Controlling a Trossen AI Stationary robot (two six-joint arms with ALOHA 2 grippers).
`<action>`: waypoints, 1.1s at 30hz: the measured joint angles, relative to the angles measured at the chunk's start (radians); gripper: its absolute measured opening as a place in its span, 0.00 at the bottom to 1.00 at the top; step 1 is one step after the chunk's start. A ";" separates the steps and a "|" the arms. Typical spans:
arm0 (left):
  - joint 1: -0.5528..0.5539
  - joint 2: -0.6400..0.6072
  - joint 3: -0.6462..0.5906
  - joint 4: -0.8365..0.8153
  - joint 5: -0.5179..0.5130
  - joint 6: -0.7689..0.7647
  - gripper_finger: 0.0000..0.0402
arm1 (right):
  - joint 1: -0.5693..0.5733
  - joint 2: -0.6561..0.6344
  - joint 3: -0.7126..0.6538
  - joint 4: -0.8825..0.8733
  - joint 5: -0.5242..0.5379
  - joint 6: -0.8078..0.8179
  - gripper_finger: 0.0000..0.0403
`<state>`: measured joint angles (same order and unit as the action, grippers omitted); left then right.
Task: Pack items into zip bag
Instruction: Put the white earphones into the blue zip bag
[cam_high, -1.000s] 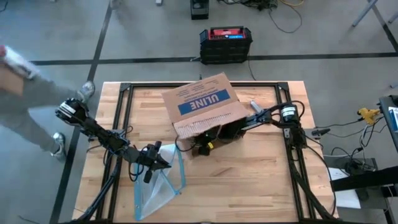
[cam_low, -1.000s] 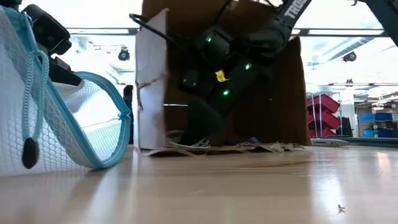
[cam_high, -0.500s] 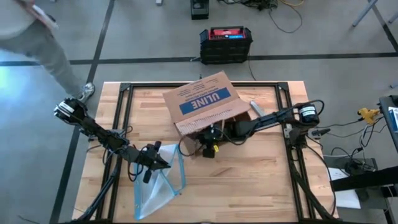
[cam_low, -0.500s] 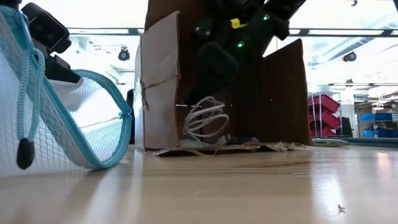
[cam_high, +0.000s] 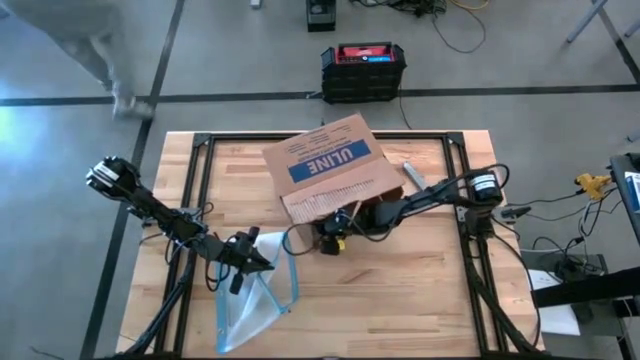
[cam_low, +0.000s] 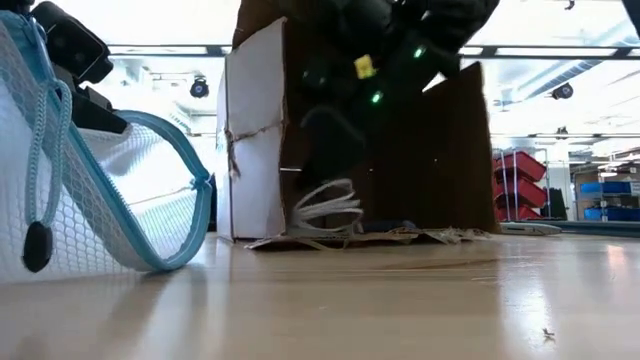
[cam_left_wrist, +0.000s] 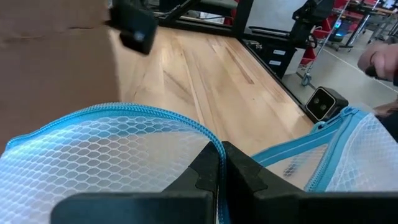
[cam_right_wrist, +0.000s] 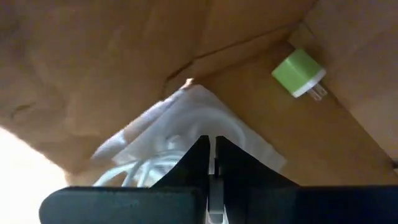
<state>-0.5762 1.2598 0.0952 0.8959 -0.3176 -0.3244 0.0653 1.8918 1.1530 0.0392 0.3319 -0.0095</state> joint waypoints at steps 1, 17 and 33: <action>0.000 0.000 0.000 0.000 0.000 -0.001 0.00 | -0.006 0.012 0.000 0.027 0.001 0.000 0.04; -0.001 0.000 0.000 -0.002 -0.003 0.000 0.00 | -0.054 0.114 0.001 0.154 -0.017 0.145 0.37; -0.001 0.000 0.000 0.000 -0.004 0.001 0.00 | -0.101 0.303 0.009 0.286 -0.041 0.322 0.75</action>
<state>-0.5770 1.2594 0.0952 0.8963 -0.3218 -0.3237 -0.0359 2.1953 1.1618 0.3251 0.2904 0.3126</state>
